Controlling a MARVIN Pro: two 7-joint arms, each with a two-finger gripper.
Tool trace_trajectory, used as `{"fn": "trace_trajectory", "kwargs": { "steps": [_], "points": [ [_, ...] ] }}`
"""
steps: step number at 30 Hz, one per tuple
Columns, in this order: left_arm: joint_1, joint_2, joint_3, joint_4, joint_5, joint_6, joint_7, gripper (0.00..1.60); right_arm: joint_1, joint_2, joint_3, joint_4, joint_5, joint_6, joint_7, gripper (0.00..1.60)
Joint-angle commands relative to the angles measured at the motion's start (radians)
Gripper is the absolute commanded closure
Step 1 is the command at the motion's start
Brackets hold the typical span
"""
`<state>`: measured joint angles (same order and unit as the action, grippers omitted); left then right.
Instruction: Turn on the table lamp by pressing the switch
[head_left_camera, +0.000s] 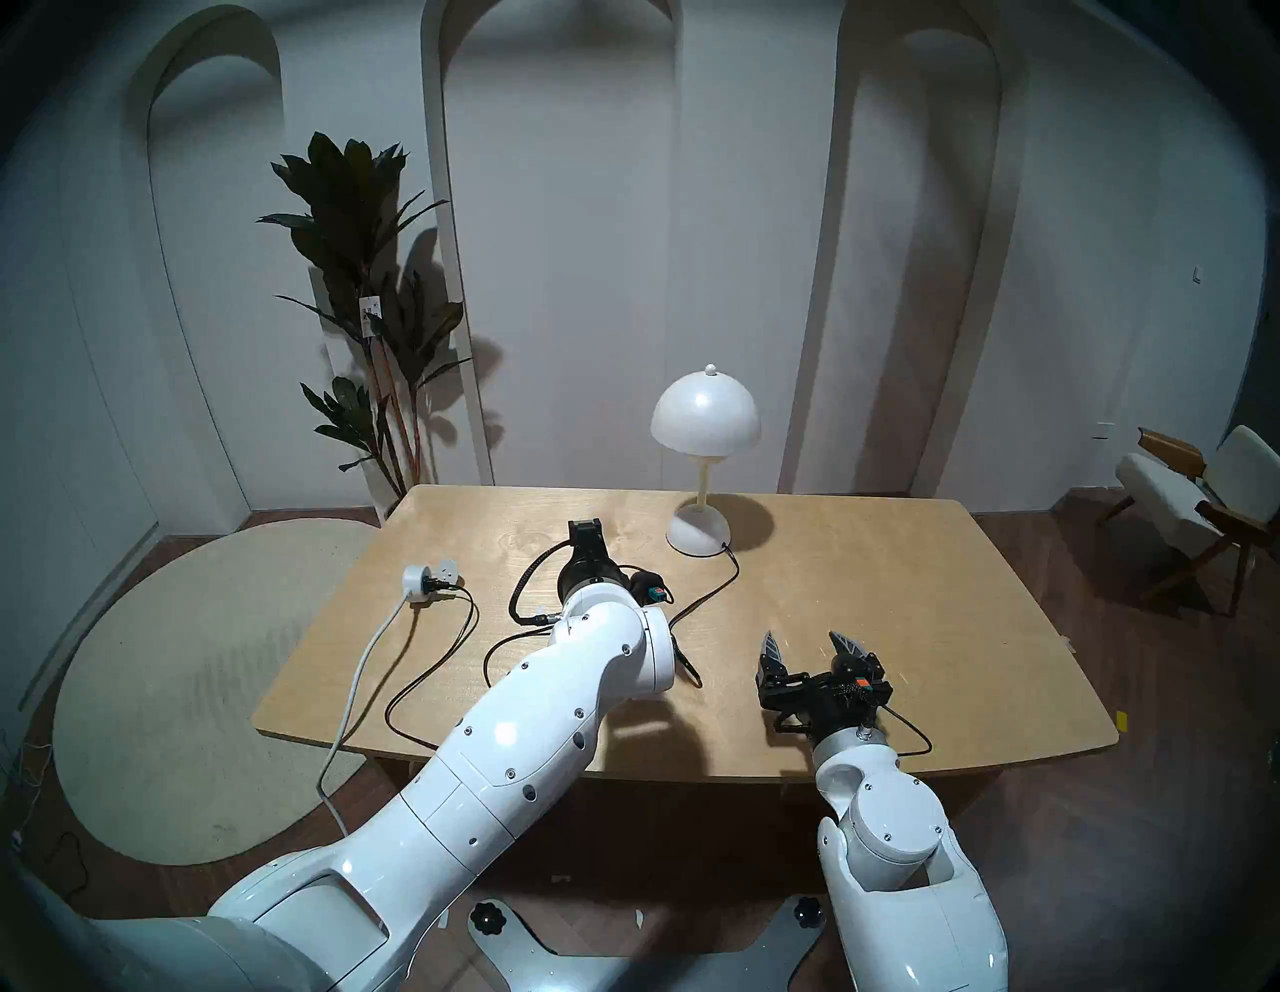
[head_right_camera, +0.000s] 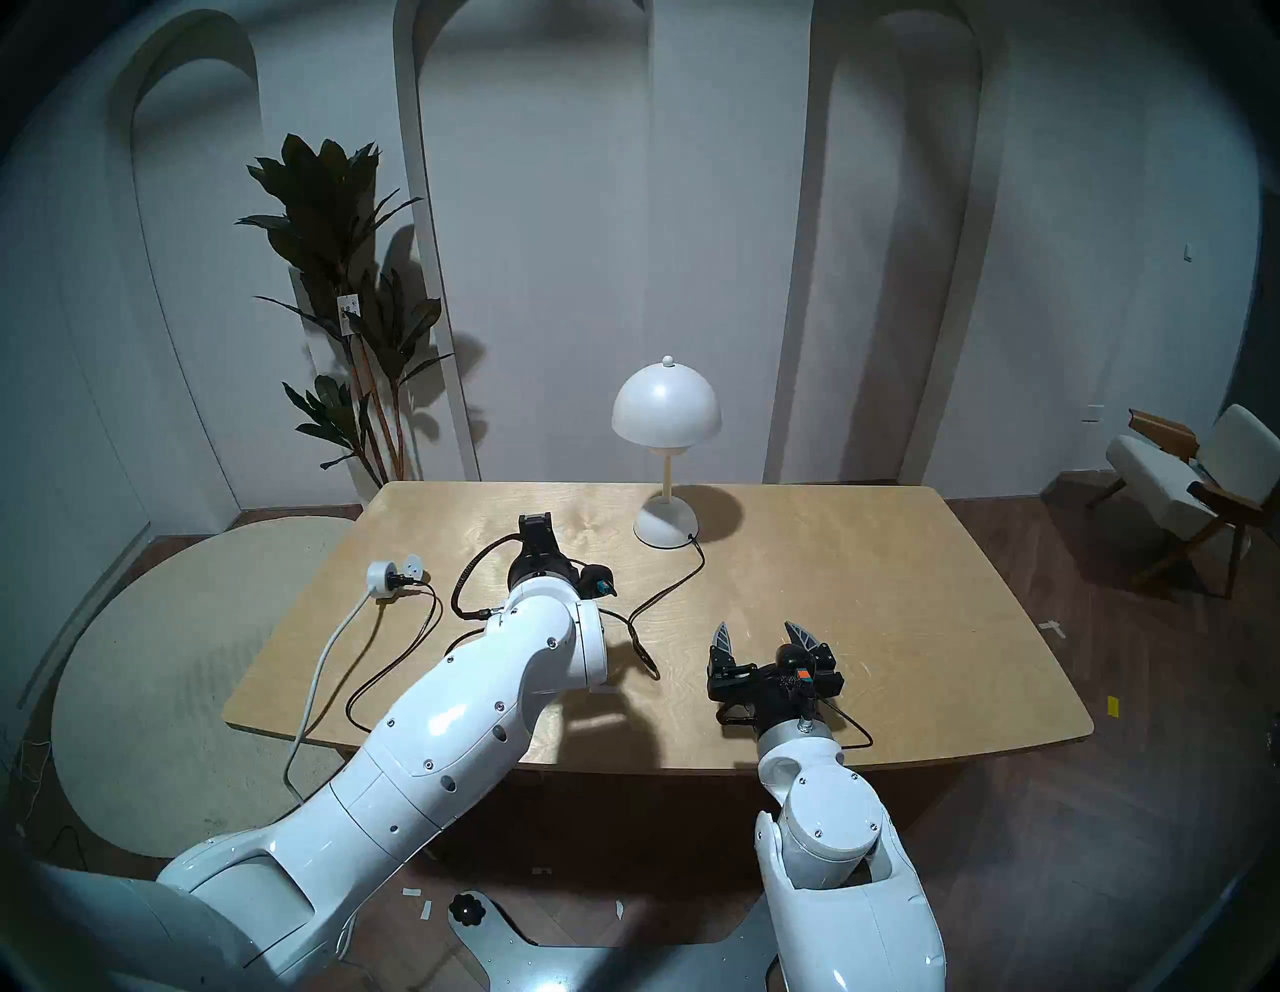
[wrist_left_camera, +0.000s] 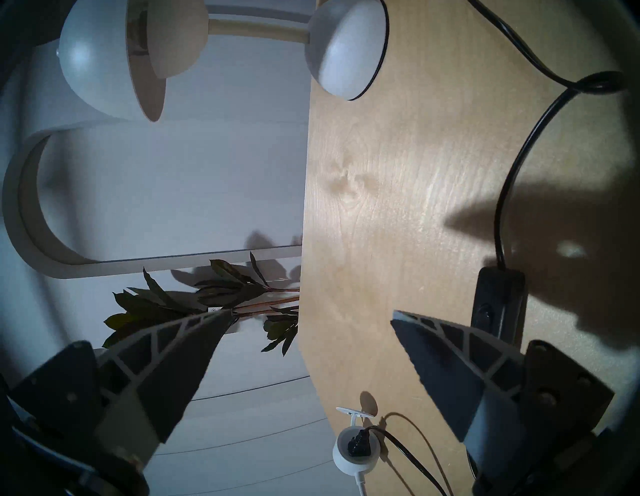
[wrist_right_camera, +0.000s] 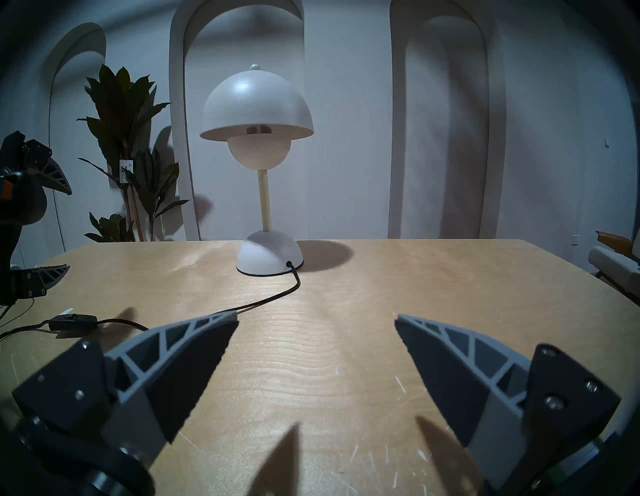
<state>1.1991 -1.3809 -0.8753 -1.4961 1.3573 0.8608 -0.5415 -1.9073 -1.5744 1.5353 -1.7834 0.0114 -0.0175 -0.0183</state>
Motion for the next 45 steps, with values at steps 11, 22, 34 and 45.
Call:
{"fn": "trace_trajectory", "kwargs": {
  "steps": [11,22,34,45],
  "points": [
    [0.000,-0.023,0.011,0.040,-0.027,-0.023,0.050,0.00,0.002,0.001,-0.001,-0.024,-0.001,-0.003,0.001,0.00],
    [-0.022,-0.043,0.022,0.112,-0.043,-0.061,0.055,0.00,0.002,0.001,-0.001,-0.024,-0.001,-0.003,0.001,0.00],
    [-0.062,-0.089,0.026,0.210,-0.069,-0.112,0.079,0.00,0.002,0.001,-0.001,-0.024,-0.001,-0.004,0.000,0.00],
    [-0.048,-0.046,-0.015,0.095,-0.080,-0.090,0.101,0.00,0.004,0.001,-0.001,-0.021,-0.001,-0.005,0.000,0.00]
  ]
}}
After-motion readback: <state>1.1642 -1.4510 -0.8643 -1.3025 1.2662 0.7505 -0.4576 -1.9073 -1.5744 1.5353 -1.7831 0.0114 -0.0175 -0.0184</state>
